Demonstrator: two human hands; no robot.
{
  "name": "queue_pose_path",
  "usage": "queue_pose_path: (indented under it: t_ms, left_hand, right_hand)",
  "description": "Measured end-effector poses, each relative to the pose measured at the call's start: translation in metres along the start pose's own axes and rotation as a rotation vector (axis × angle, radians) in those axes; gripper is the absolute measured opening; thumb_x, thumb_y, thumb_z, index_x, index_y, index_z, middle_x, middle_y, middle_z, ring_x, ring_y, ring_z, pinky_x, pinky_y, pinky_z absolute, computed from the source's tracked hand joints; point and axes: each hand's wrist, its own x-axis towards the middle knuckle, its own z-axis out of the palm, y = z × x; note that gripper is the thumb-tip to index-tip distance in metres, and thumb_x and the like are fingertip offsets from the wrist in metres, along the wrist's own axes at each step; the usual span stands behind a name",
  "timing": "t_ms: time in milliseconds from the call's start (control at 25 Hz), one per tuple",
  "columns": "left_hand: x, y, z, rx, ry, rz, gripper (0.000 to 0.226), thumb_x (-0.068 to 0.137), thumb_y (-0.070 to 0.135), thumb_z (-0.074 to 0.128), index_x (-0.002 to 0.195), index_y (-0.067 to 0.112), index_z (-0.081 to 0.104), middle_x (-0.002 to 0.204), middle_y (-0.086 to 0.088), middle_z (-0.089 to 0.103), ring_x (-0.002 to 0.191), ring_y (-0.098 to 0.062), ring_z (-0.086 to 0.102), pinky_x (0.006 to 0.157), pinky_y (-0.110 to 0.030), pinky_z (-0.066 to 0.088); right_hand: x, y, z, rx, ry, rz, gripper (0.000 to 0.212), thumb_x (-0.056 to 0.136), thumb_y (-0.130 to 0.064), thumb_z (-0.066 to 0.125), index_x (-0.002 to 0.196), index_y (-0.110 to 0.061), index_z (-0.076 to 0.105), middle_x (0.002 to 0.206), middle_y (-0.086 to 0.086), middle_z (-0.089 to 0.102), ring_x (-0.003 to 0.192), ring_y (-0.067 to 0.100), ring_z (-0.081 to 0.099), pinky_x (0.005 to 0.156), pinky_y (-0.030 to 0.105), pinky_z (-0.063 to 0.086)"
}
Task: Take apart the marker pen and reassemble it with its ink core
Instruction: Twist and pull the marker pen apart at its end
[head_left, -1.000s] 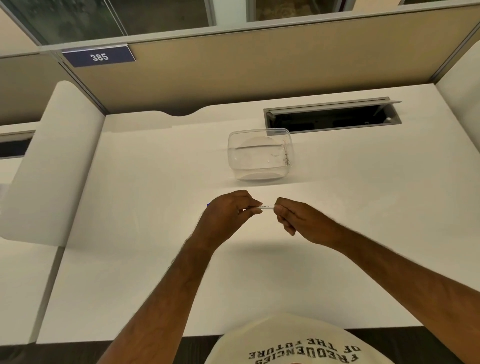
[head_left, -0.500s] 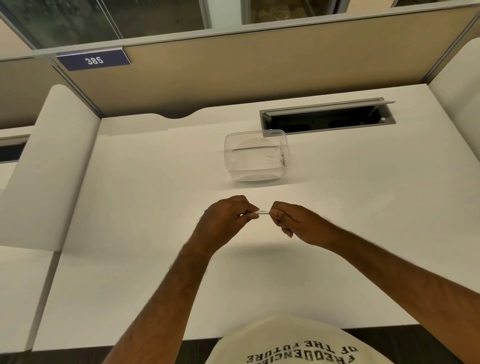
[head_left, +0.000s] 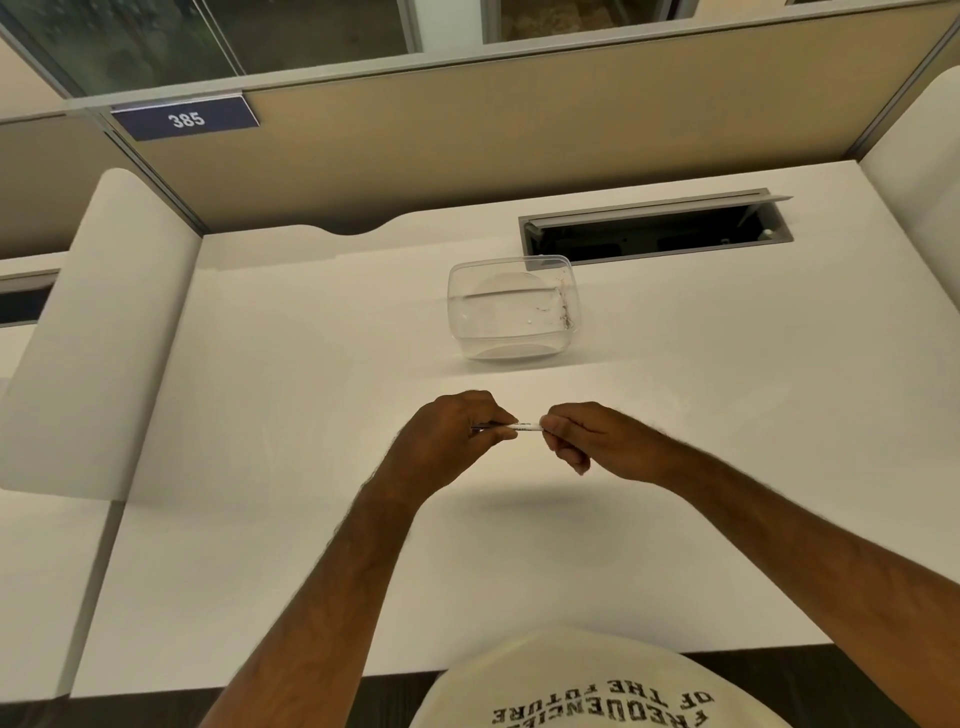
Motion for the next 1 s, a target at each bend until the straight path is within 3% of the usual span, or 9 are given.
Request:
queue_pose_path:
  t_ms: [120, 200, 280, 360, 480, 640, 800, 920, 1000]
  left_hand:
    - [-0.001, -0.001, 0.001, -0.039, 0.014, -0.014, 0.013, 0.094, 0.035, 0.072, 0.105, 0.032, 0.079, 0.088, 0.012, 0.070, 0.084, -0.010, 0.064, 0.075, -0.038, 0.054]
    - [0.001, -0.002, -0.002, -0.077, 0.014, -0.030, 0.013, 0.093, 0.033, 0.073, 0.103, 0.031, 0.080, 0.088, 0.013, 0.071, 0.085, -0.011, 0.065, 0.076, -0.039, 0.054]
    - [0.003, -0.002, -0.005, -0.103, 0.014, -0.036, 0.012, 0.092, 0.031, 0.074, 0.102, 0.030, 0.081, 0.088, 0.013, 0.072, 0.085, -0.012, 0.065, 0.076, -0.039, 0.054]
    - [0.003, 0.000, -0.004, -0.120, 0.018, -0.029, 0.012, 0.092, 0.030, 0.075, 0.102, 0.029, 0.081, 0.088, 0.012, 0.073, 0.084, -0.012, 0.065, 0.076, -0.039, 0.054]
    - [0.003, 0.000, -0.002, -0.111, 0.025, -0.011, 0.012, 0.092, 0.032, 0.075, 0.103, 0.029, 0.081, 0.087, 0.011, 0.073, 0.084, -0.013, 0.065, 0.076, -0.040, 0.054]
    - [0.002, -0.001, -0.001, -0.062, 0.023, 0.013, 0.015, 0.093, 0.035, 0.073, 0.105, 0.029, 0.080, 0.087, 0.012, 0.072, 0.083, -0.011, 0.065, 0.075, -0.041, 0.054]
    - [0.002, 0.000, -0.003, -0.048, 0.015, 0.016, 0.015, 0.093, 0.036, 0.073, 0.105, 0.031, 0.080, 0.088, 0.014, 0.071, 0.084, -0.009, 0.065, 0.074, -0.040, 0.055]
    - [0.001, -0.002, -0.003, -0.041, 0.010, 0.015, 0.015, 0.093, 0.035, 0.073, 0.104, 0.029, 0.080, 0.088, 0.013, 0.071, 0.083, -0.009, 0.065, 0.074, -0.037, 0.054]
    - [0.001, -0.002, -0.003, -0.082, 0.000, -0.001, 0.013, 0.092, 0.033, 0.074, 0.103, 0.029, 0.081, 0.088, 0.013, 0.072, 0.084, -0.011, 0.065, 0.073, -0.033, 0.053]
  right_hand:
    - [-0.001, -0.002, 0.001, -0.426, 0.087, -0.095, 0.037, 0.111, -0.042, 0.033, 0.086, -0.024, 0.052, 0.068, -0.005, 0.055, 0.058, 0.018, 0.052, 0.060, 0.032, 0.047]
    - [-0.002, 0.006, 0.001, -0.980, 0.313, -0.355, 0.042, 0.111, -0.045, 0.027, 0.089, -0.024, 0.056, 0.070, -0.003, 0.058, 0.053, 0.021, 0.052, 0.049, 0.036, 0.045]
    - [-0.002, 0.018, 0.001, -1.226, 0.414, -0.544, 0.038, 0.112, -0.037, 0.032, 0.095, -0.020, 0.061, 0.074, -0.003, 0.057, 0.051, 0.022, 0.050, 0.042, 0.035, 0.038]
    - [-0.002, 0.022, 0.000, -1.211, 0.450, -0.573, 0.028, 0.111, -0.035, 0.039, 0.102, -0.020, 0.061, 0.076, -0.003, 0.058, 0.052, 0.021, 0.052, 0.041, 0.035, 0.038]
    - [-0.007, 0.016, -0.001, -1.041, 0.396, -0.455, 0.038, 0.111, -0.048, 0.032, 0.103, -0.023, 0.060, 0.074, -0.005, 0.062, 0.054, 0.019, 0.057, 0.046, 0.037, 0.046]
    - [-0.010, 0.000, 0.001, -0.491, 0.071, -0.060, 0.033, 0.110, -0.048, 0.031, 0.098, -0.030, 0.055, 0.080, -0.007, 0.066, 0.063, 0.015, 0.061, 0.064, 0.028, 0.048]
    - [-0.006, -0.004, 0.009, 0.036, 0.000, 0.037, 0.042, 0.114, -0.033, 0.030, 0.087, -0.008, 0.051, 0.068, 0.004, 0.051, 0.058, 0.025, 0.057, 0.053, 0.028, 0.040]
    - [-0.006, -0.004, 0.012, 0.053, -0.008, 0.067, 0.040, 0.114, -0.033, 0.031, 0.089, -0.005, 0.046, 0.066, 0.000, 0.046, 0.052, 0.021, 0.052, 0.052, 0.030, 0.040]
    - [-0.008, -0.005, 0.011, -0.335, 0.119, -0.054, 0.042, 0.111, -0.046, 0.029, 0.090, -0.015, 0.047, 0.067, 0.001, 0.052, 0.053, 0.018, 0.050, 0.054, 0.033, 0.042]
